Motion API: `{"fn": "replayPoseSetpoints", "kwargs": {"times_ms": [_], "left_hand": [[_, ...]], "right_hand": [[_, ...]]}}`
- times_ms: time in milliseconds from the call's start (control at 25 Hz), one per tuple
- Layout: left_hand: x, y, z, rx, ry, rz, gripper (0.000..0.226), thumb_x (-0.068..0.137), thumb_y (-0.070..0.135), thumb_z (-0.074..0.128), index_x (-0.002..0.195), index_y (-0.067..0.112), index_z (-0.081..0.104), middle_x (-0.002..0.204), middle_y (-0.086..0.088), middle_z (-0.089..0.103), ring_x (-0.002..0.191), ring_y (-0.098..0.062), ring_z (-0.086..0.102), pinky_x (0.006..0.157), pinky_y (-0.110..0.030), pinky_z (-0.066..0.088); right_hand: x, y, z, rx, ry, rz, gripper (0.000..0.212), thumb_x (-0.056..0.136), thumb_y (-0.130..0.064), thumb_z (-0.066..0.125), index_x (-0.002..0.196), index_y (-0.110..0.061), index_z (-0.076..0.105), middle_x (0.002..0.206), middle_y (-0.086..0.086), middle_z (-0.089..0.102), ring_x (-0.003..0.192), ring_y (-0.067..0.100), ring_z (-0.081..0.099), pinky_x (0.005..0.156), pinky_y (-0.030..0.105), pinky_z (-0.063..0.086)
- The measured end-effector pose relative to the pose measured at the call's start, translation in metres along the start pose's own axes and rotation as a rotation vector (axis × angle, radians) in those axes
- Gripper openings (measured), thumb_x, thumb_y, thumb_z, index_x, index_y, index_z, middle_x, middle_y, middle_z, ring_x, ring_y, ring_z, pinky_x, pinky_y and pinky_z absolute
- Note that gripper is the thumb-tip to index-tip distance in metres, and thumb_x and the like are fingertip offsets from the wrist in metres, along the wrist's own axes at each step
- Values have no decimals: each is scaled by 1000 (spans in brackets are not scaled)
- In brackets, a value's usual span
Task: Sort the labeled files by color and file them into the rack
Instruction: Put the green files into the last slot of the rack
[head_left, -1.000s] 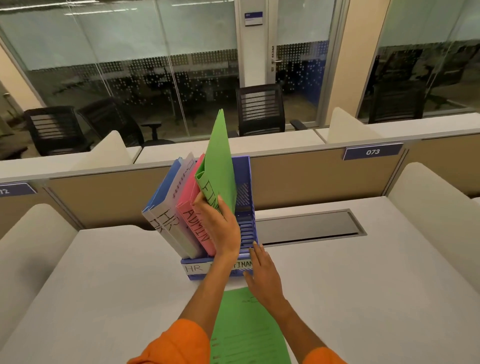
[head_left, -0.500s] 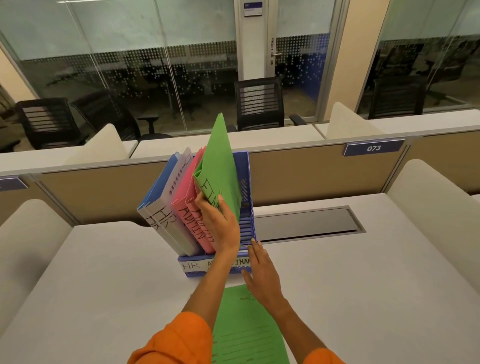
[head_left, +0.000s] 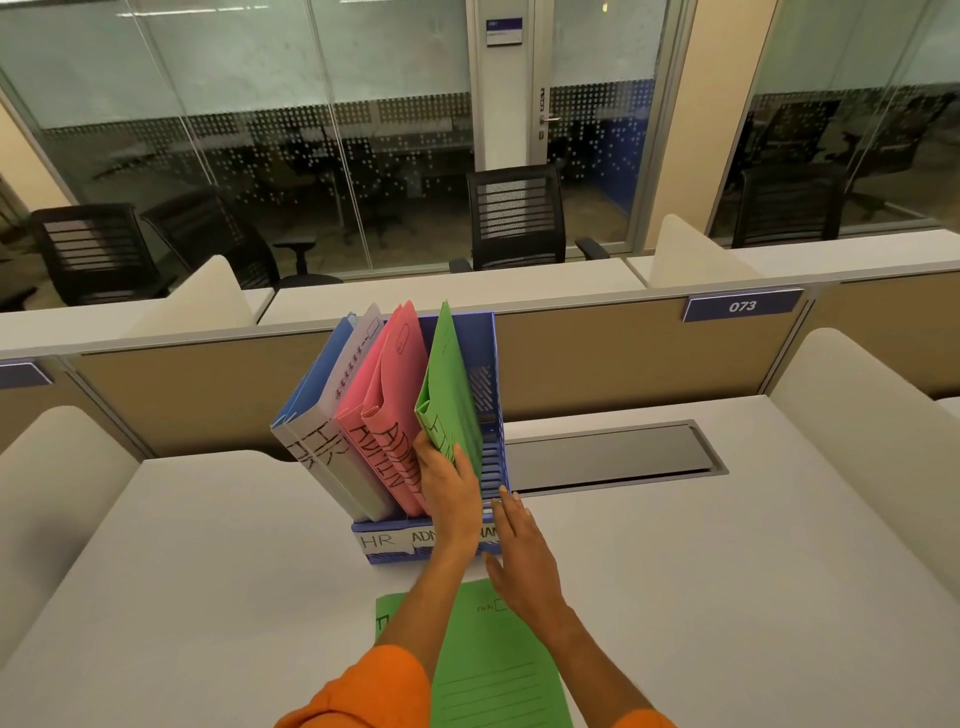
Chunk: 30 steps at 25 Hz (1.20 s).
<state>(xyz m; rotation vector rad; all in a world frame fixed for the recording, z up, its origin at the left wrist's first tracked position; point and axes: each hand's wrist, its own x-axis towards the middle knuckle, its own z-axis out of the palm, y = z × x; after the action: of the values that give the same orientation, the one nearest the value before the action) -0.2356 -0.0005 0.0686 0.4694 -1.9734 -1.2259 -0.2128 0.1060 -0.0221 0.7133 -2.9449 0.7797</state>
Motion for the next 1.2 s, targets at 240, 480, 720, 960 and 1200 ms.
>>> {"fn": "replayPoseSetpoints", "kwargs": {"times_ms": [240, 480, 720, 960, 1200], "left_hand": [[-13, 0, -16, -32, -82, -55, 50, 96, 19, 60, 137, 22, 32, 128, -1, 53, 114, -10, 53, 92, -16, 49], [-54, -7, -51, 347, -100, 152, 40, 95, 23, 59, 133, 13, 49, 137, -4, 52, 122, -19, 54, 100, -37, 52], [-96, -14, -99, 780, -387, 221, 53, 94, 42, 58, 141, 18, 53, 155, -7, 40, 142, -29, 41, 114, -51, 37], [-147, -28, -150, 908, -520, 264, 62, 81, 51, 70, 135, 21, 59, 150, -7, 47, 136, -31, 48, 111, -54, 39], [-209, -53, -192, 984, -692, 203, 60, 91, 54, 33, 129, 21, 65, 148, -5, 49, 134, -31, 50, 118, -48, 3]], "right_hand": [[-2, -1, -3, -41, -53, -8, 78, 95, -31, 56, 156, -19, 10, 163, 0, -10, 153, 22, -4, 120, 30, -4], [-10, -11, -18, -129, -48, 17, 84, 97, -52, 43, 154, -21, -10, 161, 1, -22, 150, 23, -16, 120, 37, -11], [-44, -27, -34, -178, -30, 53, 82, 96, -58, 40, 156, -24, -4, 162, -1, -16, 152, 24, -11, 120, 42, -10], [-99, -35, -24, -237, -77, 60, 82, 95, -61, 38, 156, -24, -2, 165, -2, -10, 152, 24, -10, 122, 45, -2], [-157, -40, 1, -249, -173, 77, 78, 95, -59, 37, 156, -23, 5, 166, 0, -5, 153, 23, -7, 122, 44, 1]]}}
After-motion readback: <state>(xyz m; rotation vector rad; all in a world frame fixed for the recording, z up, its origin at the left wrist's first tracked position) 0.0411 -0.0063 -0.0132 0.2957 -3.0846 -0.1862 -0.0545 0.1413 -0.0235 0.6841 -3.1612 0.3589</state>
